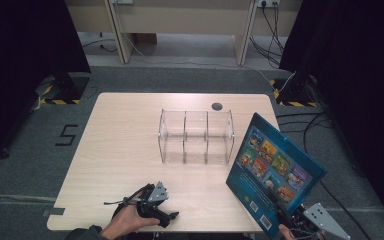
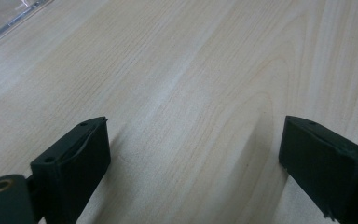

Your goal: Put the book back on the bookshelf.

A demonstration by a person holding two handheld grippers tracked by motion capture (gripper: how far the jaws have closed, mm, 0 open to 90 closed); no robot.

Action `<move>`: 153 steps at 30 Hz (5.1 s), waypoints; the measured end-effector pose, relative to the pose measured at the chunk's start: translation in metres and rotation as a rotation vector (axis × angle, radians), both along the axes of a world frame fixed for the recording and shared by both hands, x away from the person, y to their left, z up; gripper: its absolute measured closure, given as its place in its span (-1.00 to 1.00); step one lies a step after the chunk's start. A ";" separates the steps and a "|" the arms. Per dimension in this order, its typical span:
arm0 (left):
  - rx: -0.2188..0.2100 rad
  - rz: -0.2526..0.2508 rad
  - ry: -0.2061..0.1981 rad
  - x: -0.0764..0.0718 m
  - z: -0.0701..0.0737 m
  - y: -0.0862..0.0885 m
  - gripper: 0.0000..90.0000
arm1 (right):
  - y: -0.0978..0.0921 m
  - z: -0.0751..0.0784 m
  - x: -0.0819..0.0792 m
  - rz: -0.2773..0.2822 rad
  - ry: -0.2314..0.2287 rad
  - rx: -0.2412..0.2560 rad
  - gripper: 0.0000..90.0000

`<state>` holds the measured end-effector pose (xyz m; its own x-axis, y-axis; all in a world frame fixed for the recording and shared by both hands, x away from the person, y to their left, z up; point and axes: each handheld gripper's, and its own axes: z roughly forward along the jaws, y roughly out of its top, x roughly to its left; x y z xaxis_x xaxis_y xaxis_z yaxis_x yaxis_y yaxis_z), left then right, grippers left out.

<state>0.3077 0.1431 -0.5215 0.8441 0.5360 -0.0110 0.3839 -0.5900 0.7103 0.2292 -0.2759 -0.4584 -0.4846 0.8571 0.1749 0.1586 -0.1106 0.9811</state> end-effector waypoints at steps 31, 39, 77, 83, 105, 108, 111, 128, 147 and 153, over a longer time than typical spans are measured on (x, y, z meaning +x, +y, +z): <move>0.000 -0.009 -0.001 0.000 0.000 0.001 -0.83 | 0.001 0.029 -0.001 -0.013 -0.099 -0.007 0.84; 0.002 -0.015 0.002 0.001 0.000 0.002 -0.83 | 0.005 0.038 0.005 -0.004 -0.121 -0.003 0.84; 0.006 -0.004 0.002 0.001 0.000 0.002 -0.84 | 0.074 0.057 0.087 -0.013 -0.136 0.004 0.84; 0.004 -0.003 0.001 0.001 0.000 0.003 -0.84 | 0.088 0.058 0.101 -0.043 -0.137 -0.021 0.84; 0.004 -0.008 0.000 0.000 0.000 0.002 -0.85 | 0.114 0.042 0.143 -0.121 -0.143 -0.088 0.84; 0.005 -0.010 0.002 0.000 0.000 0.002 -0.85 | 0.115 0.040 0.147 -0.131 -0.133 -0.088 0.84; 0.005 -0.011 0.001 0.000 0.000 0.002 -0.85 | 0.115 0.039 0.148 -0.137 -0.132 -0.091 0.84; 0.005 -0.013 0.001 -0.001 0.000 0.002 -0.85 | 0.120 0.014 0.157 -0.180 -0.151 -0.116 0.83; 0.007 -0.018 0.002 -0.002 0.000 0.001 -0.85 | 0.113 -0.001 0.131 -0.184 -0.056 -0.087 0.81; 0.008 -0.019 0.002 -0.002 0.000 0.001 -0.85 | 0.111 -0.002 0.128 -0.188 -0.034 -0.071 0.80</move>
<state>0.3059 0.1444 -0.5215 0.8542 0.5199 -0.0085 0.3738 -0.6026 0.7051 0.3573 -0.1650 -0.4603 -0.3195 0.9426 0.0972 0.1081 -0.0656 0.9920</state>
